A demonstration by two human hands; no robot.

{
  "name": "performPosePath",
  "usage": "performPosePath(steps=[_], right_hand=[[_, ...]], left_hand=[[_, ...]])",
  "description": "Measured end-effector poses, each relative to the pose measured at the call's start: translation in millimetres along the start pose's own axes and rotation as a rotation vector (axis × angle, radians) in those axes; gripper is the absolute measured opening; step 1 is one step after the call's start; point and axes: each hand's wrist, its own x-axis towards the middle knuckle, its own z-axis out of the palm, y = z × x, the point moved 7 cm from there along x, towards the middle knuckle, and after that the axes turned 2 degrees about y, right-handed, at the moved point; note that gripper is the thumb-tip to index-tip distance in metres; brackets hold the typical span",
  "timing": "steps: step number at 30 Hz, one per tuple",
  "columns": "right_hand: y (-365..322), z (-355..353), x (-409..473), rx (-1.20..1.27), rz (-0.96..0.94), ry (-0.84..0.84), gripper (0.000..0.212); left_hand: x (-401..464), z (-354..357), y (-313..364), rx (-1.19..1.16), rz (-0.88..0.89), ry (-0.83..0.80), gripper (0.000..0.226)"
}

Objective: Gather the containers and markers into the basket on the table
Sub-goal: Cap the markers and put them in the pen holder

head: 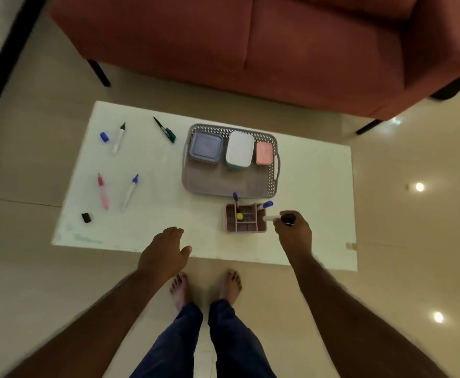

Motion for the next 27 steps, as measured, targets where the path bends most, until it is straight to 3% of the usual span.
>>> performPosePath(steps=[5,14,19,27], right_hand=[[37,39,37,-0.039,0.035,0.030,0.025],[70,82,75,-0.098,-0.049,0.048,0.026],[72,91,85,-0.171,-0.073,0.064,0.029],[85,84,89,-0.079,-0.006,0.049,0.045]], left_hand=[[37,66,-22,0.137,-0.035,-0.162,0.058],[90,106,-24,0.221,0.027,-0.184,0.066],[104,104,-7,0.190,0.014,-0.108,0.068],[107,92,13,0.153,0.077,0.072,0.067]])
